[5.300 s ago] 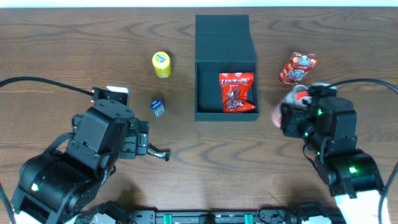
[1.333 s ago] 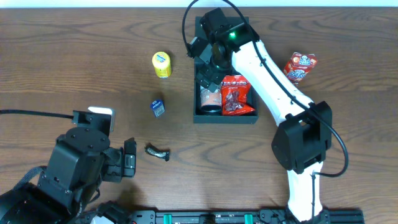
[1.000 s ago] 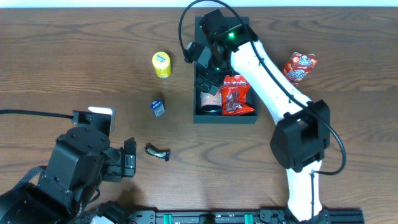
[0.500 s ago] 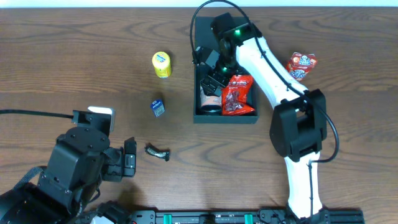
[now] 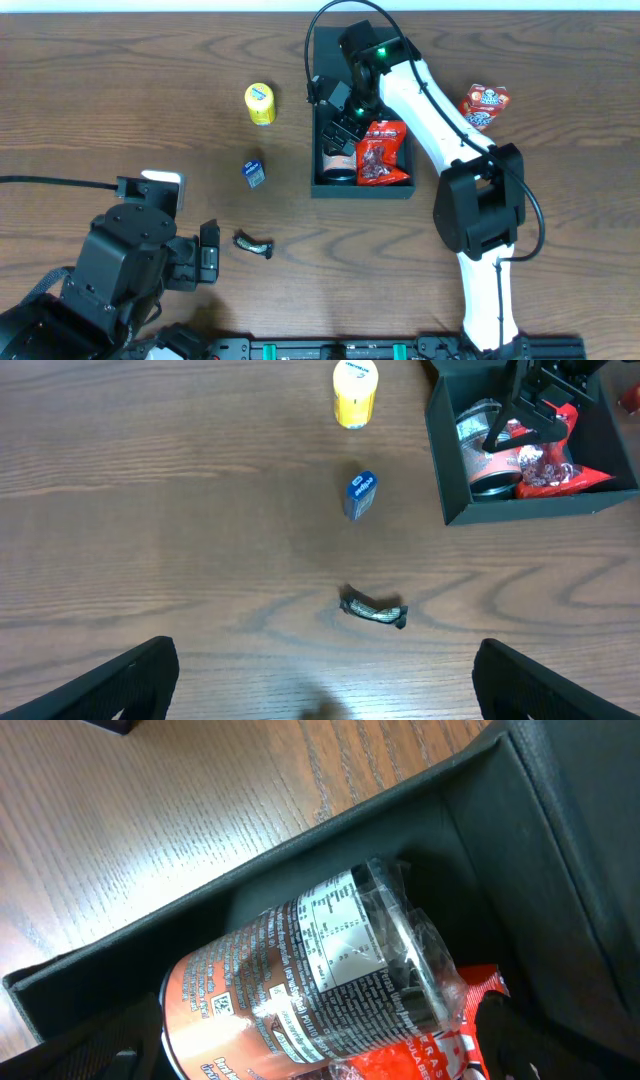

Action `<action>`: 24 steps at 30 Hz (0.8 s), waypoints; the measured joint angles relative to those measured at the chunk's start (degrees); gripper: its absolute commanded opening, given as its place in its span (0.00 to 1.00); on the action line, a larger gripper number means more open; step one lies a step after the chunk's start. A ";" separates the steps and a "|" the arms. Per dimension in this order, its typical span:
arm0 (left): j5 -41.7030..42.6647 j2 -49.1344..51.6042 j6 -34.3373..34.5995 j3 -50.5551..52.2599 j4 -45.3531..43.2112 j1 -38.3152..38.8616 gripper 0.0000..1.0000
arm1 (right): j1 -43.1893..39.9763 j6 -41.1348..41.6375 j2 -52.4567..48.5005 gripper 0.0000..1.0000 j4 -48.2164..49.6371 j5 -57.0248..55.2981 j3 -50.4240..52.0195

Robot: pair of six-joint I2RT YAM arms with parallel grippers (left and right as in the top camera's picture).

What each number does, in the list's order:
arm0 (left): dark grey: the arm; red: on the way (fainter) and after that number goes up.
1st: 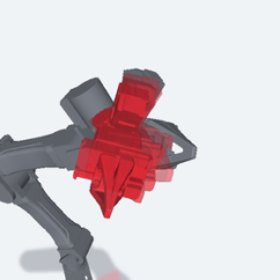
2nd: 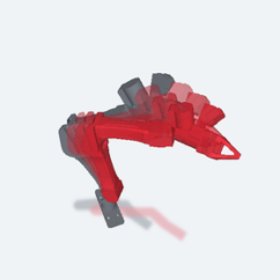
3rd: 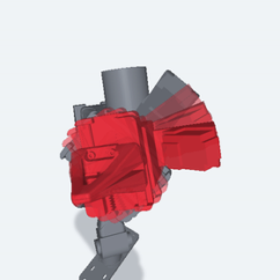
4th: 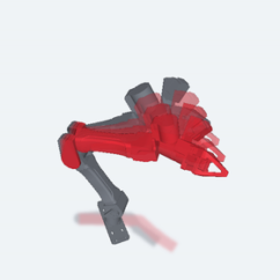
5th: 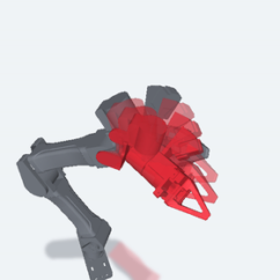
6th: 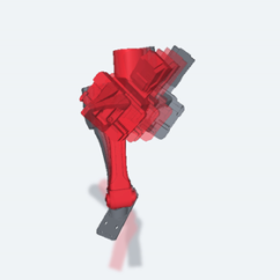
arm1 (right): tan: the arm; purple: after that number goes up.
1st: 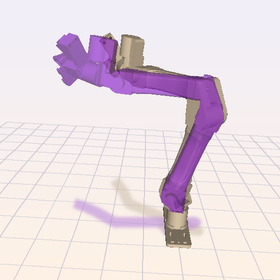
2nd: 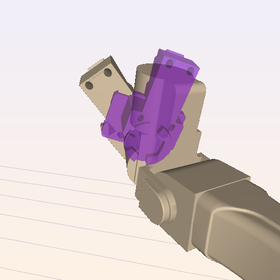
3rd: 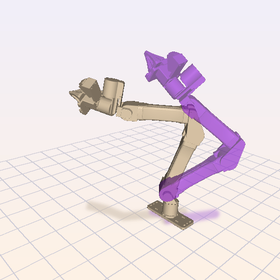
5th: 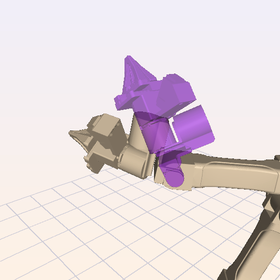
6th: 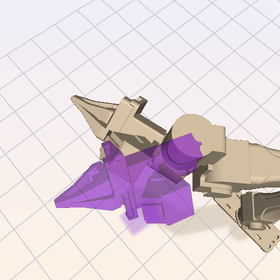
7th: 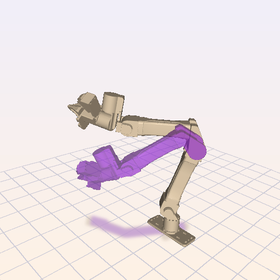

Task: Pack container
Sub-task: 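Lower the Pringles can upright in the box's left side and release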

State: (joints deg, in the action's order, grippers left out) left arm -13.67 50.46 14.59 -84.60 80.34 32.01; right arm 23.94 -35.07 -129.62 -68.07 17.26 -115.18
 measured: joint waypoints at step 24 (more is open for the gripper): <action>0.00 0.00 0.00 0.00 -0.52 0.00 0.95 | 0.81 -1.31 -1.31 0.99 -7.72 3.82 0.00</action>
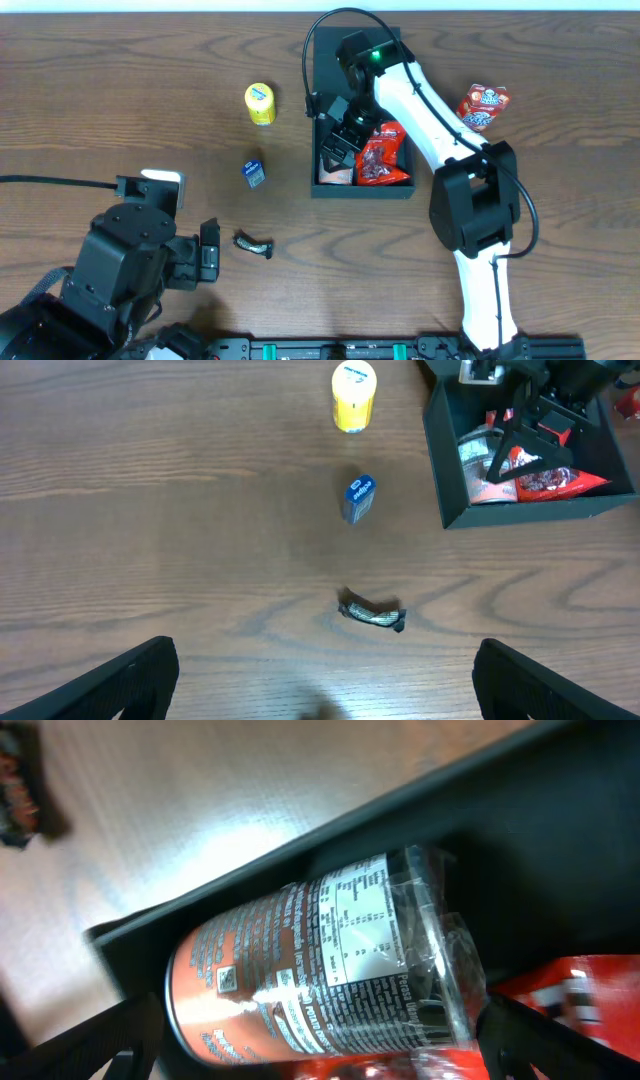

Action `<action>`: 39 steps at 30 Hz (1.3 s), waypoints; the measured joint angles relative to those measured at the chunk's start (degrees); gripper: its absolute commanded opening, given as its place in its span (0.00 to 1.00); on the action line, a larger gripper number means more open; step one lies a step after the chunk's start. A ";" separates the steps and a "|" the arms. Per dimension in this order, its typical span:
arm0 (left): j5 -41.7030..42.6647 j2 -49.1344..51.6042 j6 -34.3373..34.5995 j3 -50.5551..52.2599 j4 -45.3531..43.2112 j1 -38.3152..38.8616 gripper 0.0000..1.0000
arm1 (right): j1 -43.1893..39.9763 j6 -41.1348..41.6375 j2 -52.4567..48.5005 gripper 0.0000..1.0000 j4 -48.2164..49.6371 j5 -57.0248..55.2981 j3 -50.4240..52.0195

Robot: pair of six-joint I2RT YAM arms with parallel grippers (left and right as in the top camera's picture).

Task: Pack container
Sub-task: 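Lower the Pringles can upright in the box's left side and release, then withdraw the right gripper from the box toward the front right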

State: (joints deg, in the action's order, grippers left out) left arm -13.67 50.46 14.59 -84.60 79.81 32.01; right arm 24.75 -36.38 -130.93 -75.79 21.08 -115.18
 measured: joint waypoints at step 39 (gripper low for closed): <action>-6.45 1.25 0.28 19.63 -16.44 0.00 0.95 | 1.16 15.80 35.95 0.99 -13.29 -15.91 -8.09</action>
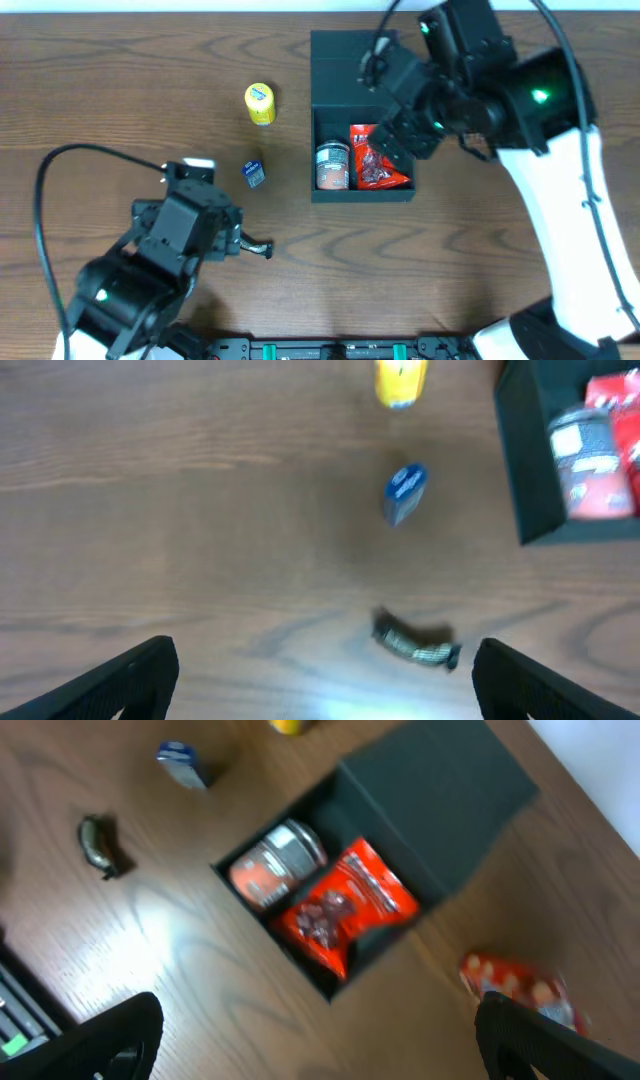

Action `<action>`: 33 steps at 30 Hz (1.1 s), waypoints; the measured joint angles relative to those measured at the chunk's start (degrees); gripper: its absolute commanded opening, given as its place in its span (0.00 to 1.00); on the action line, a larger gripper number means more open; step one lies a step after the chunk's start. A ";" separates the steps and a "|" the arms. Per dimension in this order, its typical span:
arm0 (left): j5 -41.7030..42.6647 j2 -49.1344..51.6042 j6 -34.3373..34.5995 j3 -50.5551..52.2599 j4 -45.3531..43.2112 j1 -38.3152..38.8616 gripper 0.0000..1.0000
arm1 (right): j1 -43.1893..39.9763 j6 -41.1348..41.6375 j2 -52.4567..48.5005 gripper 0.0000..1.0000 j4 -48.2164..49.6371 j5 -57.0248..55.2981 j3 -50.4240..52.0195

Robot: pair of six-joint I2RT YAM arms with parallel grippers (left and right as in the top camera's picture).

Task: Pack container
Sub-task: 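Withdraw the right gripper from the box toward the front right, then grasp the yellow Mentos tub with the left gripper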

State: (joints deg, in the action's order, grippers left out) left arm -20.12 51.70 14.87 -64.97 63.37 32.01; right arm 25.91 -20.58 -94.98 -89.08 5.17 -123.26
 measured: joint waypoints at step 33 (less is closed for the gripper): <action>21.68 47.23 -18.47 3.54 -51.89 -18.88 0.95 | 0.00 36.35 46.66 0.99 18.45 -18.49 61.61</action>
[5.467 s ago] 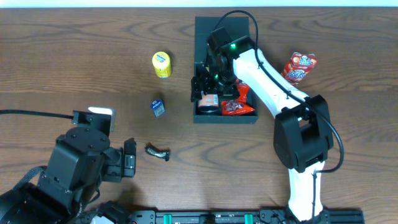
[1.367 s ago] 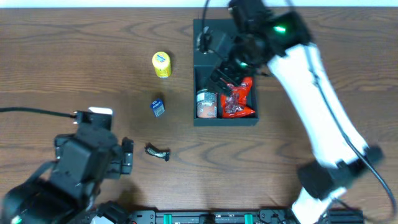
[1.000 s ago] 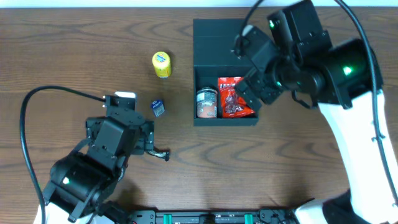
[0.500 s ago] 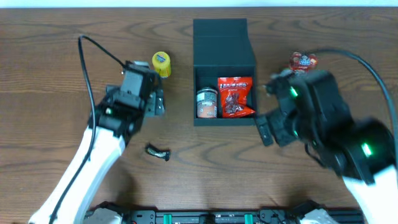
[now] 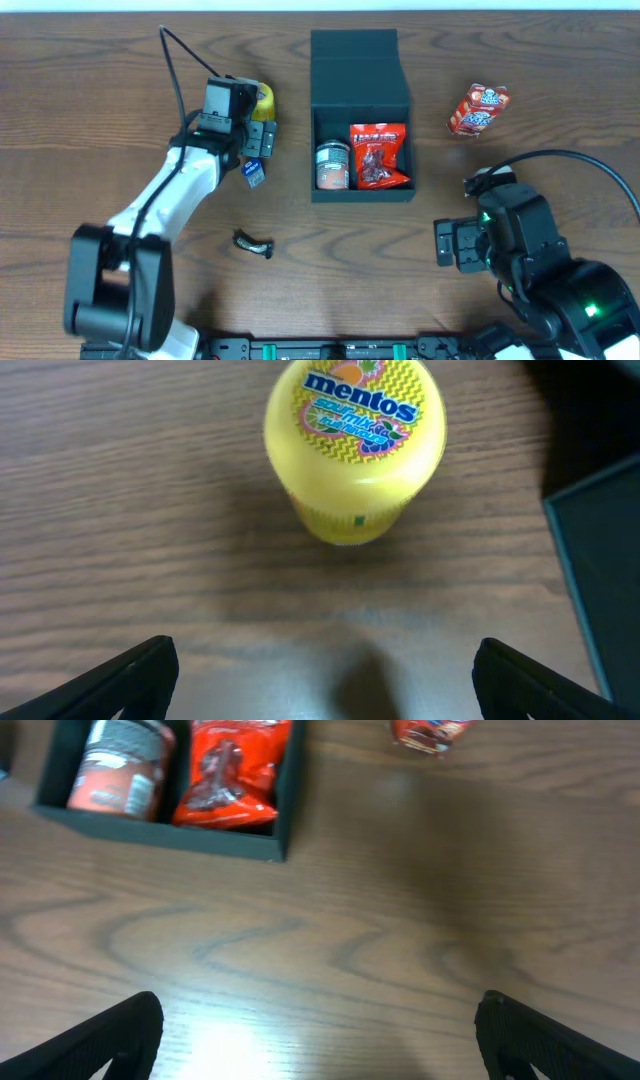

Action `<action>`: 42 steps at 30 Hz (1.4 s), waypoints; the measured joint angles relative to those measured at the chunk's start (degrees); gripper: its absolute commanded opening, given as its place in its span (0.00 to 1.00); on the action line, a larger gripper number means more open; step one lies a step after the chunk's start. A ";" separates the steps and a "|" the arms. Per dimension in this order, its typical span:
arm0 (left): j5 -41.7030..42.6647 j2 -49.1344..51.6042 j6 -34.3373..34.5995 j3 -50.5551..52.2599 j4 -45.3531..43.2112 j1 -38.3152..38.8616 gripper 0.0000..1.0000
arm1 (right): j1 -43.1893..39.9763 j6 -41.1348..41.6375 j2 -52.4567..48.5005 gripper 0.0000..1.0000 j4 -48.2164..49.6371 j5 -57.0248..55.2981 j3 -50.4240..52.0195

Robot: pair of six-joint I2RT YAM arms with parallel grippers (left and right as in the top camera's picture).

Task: Pack container
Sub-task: 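Grasp the yellow Mentos tub with the left gripper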

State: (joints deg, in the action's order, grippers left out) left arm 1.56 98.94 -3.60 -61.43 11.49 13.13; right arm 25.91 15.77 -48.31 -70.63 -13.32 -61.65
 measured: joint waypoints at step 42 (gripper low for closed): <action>2.80 14.23 2.29 0.02 -28.02 0.00 0.69 | 0.00 4.63 0.07 0.99 0.04 -10.78 0.33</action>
State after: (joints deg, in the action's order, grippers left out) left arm 4.36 113.16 -1.30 -61.41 -16.53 13.13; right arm 25.91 20.40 -48.25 -70.59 -24.10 -61.32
